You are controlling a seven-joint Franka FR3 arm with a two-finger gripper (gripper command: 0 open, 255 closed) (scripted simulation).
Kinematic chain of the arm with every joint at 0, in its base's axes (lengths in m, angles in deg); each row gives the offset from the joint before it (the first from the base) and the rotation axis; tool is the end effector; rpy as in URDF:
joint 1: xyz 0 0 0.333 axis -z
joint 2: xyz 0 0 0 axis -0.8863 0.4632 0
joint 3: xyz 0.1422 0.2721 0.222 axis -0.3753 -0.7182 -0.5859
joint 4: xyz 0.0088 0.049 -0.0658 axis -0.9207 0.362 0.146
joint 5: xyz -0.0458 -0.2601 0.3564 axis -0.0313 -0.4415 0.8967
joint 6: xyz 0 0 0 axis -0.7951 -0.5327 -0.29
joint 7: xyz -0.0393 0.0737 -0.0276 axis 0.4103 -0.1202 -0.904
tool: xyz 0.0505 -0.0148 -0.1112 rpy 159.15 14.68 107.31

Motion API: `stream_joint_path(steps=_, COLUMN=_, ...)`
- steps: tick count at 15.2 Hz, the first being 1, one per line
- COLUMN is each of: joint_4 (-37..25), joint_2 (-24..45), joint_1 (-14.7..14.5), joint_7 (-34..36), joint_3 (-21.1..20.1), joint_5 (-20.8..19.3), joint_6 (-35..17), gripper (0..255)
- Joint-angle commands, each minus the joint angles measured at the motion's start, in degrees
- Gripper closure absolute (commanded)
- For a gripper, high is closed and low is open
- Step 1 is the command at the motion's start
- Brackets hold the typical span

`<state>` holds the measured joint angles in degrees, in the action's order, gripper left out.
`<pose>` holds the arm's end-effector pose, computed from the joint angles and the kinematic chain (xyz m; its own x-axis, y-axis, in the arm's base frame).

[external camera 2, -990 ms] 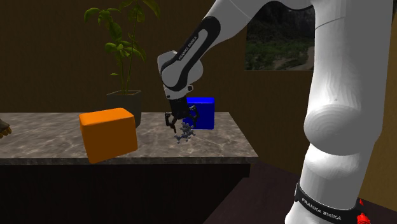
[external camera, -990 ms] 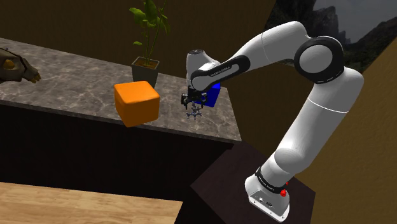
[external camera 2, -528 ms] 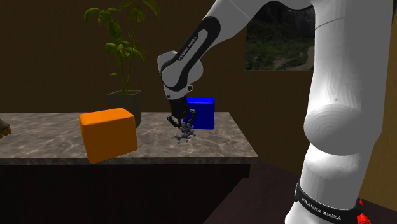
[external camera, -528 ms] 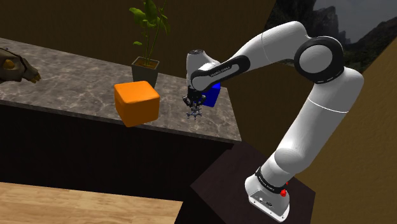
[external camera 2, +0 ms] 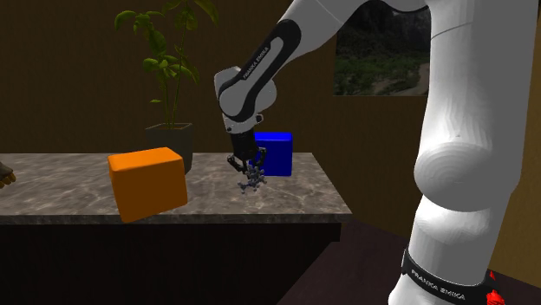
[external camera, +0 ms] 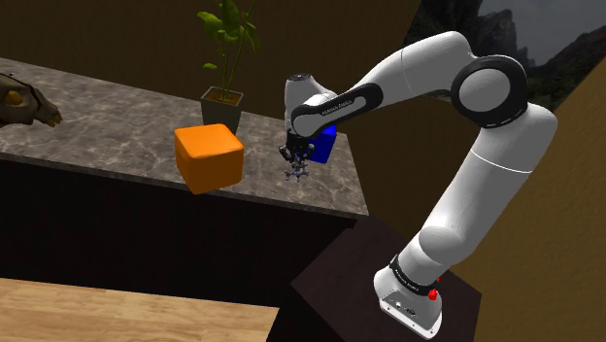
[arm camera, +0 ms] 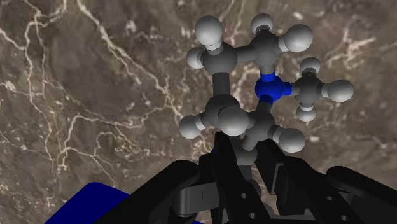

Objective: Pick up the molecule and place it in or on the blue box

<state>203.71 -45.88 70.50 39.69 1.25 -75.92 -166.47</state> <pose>0.5847 -0.0025 0.3271 0.7746 -0.6298 0.0577 -0.6265 -0.7516 0.2064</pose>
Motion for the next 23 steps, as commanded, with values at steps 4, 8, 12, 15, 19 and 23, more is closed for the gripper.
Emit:
stream_joint_path(steps=4, joint_4=-1.2, joint_2=-2.2, joint_1=0.1, joint_7=-1.3, joint_3=-0.2, joint_5=1.1, joint_6=3.3, gripper=255)
stream_joint_path(steps=8, joint_4=-2.4, joint_2=-3.9, joint_1=0.1, joint_7=-2.2, joint_3=-0.3, joint_5=1.8, joint_6=6.1, gripper=255)
stream_joint_path(steps=12, joint_4=-3.9, joint_2=-5.4, joint_1=0.1, joint_7=-3.0, joint_3=-0.3, joint_5=2.5, joint_6=8.9, gripper=255)
stream_joint_path(steps=15, joint_4=-5.0, joint_2=-6.4, joint_1=0.1, joint_7=-3.6, joint_3=-0.4, joint_5=2.9, joint_6=11.0, gripper=255)
stream_joint_path(steps=19, joint_4=-6.8, joint_2=-7.6, joint_1=0.1, joint_7=-4.4, joint_3=-0.4, joint_5=3.4, joint_6=13.8, gripper=255)
stream_joint_path(steps=23, joint_4=-8.8, joint_2=-8.6, joint_1=0.0, joint_7=-5.0, joint_3=-0.5, joint_5=3.9, joint_6=16.7, gripper=255)
